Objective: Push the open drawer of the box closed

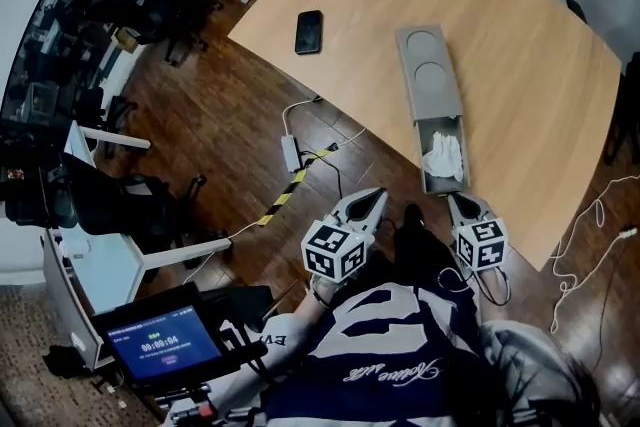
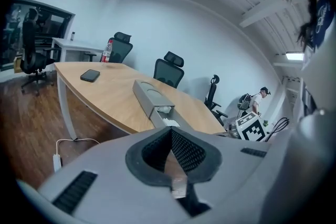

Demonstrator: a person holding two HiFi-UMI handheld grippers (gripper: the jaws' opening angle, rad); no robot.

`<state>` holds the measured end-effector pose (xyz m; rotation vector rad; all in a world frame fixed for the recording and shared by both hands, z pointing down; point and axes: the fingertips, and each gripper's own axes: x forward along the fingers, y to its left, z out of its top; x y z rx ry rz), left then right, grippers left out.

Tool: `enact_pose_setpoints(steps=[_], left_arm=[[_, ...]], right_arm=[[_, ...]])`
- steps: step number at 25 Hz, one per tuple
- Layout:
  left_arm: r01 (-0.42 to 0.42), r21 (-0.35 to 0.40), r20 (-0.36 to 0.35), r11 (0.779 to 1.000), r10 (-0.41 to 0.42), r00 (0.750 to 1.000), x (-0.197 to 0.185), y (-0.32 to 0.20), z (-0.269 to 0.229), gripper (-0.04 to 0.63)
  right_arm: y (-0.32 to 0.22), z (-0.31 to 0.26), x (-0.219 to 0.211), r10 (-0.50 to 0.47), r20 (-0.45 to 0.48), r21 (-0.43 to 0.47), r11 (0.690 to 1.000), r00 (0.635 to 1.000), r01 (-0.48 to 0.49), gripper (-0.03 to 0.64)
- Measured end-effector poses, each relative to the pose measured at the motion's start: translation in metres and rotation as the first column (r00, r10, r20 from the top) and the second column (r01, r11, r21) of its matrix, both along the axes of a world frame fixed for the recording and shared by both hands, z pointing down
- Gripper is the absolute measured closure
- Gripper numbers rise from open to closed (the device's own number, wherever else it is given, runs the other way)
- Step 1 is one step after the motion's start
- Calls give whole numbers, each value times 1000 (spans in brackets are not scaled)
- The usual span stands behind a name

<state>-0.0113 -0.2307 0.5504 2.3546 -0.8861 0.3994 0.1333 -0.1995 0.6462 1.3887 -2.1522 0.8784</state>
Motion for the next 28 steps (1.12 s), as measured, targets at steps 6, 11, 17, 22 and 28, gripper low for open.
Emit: enact_pose_setpoints(steps=[6,11,17,22,28], left_arm=[[69,-4,12,998,-69,998,-7,-14,0,597],[100,-15,18,995,-99,995,-3,-20,-2,597],[123,-38,36,992,-122,992,-2,-20,1,597],[169,-47,54,985,-166,985,-12,-24,5,597],[209,-63,71,976,-205,976,-21,-23,10,597]], right_arm=[[-6,-4,1,-83,9,35,996,997,83,621],[-43,-15,-4,-155,-28,85,984,987,157,621],[-102,-24,-4,-173,-70,148,972,982,182,621],[-136,-25,-3,-170,-91,167,969,981,183,621],[-153,-20,-1,-139,-82,173,973,987,151,621]])
